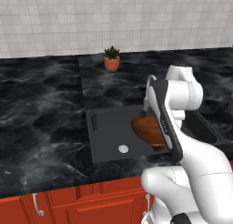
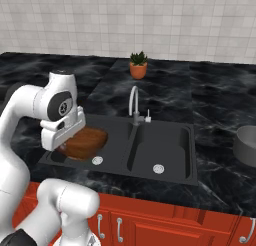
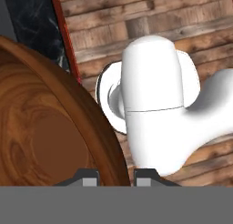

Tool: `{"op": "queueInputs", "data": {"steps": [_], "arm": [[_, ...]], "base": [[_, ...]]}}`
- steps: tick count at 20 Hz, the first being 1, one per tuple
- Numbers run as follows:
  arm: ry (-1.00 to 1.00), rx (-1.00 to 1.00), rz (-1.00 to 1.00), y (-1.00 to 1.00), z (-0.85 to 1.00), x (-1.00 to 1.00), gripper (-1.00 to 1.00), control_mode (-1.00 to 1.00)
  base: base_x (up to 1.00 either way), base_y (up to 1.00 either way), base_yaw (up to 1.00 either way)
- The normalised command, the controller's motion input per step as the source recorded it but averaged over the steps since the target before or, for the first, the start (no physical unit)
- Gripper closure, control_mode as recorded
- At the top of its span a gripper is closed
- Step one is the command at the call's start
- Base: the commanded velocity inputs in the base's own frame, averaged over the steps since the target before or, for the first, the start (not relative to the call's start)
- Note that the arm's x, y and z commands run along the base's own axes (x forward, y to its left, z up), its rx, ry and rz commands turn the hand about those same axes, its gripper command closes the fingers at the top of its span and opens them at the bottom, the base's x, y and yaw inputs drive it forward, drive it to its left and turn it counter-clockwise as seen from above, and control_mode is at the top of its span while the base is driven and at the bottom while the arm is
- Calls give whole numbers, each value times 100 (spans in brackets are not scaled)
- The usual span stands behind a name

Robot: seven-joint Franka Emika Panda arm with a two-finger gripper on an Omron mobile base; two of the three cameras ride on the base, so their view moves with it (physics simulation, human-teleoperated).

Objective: Place the saucepan in the left basin and the bowl in the right basin of the sink.

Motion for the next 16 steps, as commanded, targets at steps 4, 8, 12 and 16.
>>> {"op": "queueInputs", "data": {"steps": [4, 8, 12, 16], "arm": [[11, 0, -6, -40, 6, -18, 100, -100], [7, 0, -4, -40, 5, -17, 100, -100], [0, 0, -1, -43, 7, -13, 100, -100], [0, 0, 0, -50, 6, -14, 100, -100]], "base": [[0, 0, 0], [0, 0, 0], [0, 0, 0], [0, 0, 0]]}}
